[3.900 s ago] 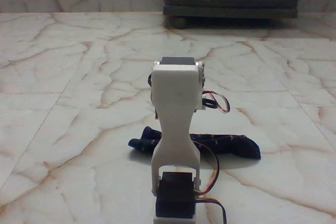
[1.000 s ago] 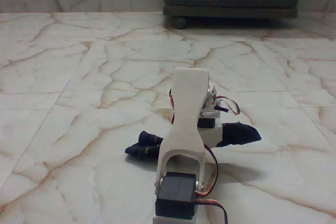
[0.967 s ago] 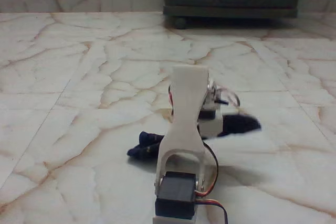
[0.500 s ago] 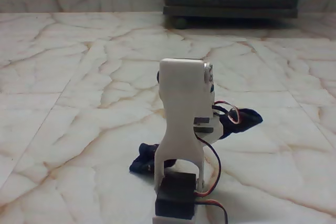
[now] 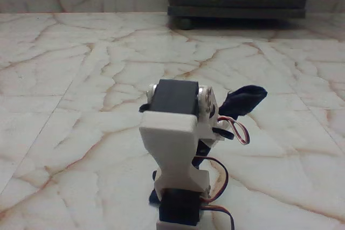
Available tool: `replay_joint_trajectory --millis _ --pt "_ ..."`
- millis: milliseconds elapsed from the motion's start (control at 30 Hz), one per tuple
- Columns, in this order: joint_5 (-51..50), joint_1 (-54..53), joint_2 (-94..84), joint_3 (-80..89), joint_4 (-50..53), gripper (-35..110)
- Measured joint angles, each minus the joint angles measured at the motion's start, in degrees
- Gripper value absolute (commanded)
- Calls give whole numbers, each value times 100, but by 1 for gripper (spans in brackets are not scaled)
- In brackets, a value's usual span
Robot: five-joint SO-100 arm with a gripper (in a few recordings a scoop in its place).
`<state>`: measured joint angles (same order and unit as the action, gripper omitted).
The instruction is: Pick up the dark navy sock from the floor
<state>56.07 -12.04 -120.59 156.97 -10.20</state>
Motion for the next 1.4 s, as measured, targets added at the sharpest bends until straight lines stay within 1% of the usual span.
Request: replay_joint_trajectory --millis 133,233,267,300,333,367,433,467,500,533,567,600,633,667,833,967,1067,1133,1400 --pt "562 0 -1406 501 0 0" --pt "721 97 -1731 624 -334 0" --pt "853 132 -1749 853 -870 0" --pt "932 132 -1758 1107 -1187 0" --pt "958 167 -1767 1230 -1485 0" --pt "1011 176 -1767 1283 -1538 0" --pt "1204 264 -1767 1854 -2707 0" --pt "1292 334 -1767 1969 -3067 0" --pt "1459 378 -1767 1978 -3182 0" --pt "1564 396 -1767 1978 -3208 0" --pt "1872 396 -1767 1978 -3208 0" --pt "2742 396 -1767 1978 -3243 0" --pt "3103 396 -1767 1978 -3278 0" --pt "3199 396 -1767 1978 -3278 0" --pt "3234 439 -1767 1978 -3278 0" --pt "3357 439 -1767 1978 -3480 0" --pt "3454 439 -1767 1978 -3252 0" --pt "3454 633 -1767 1978 -3252 0" --pt "3445 650 -1767 1978 -3234 0"
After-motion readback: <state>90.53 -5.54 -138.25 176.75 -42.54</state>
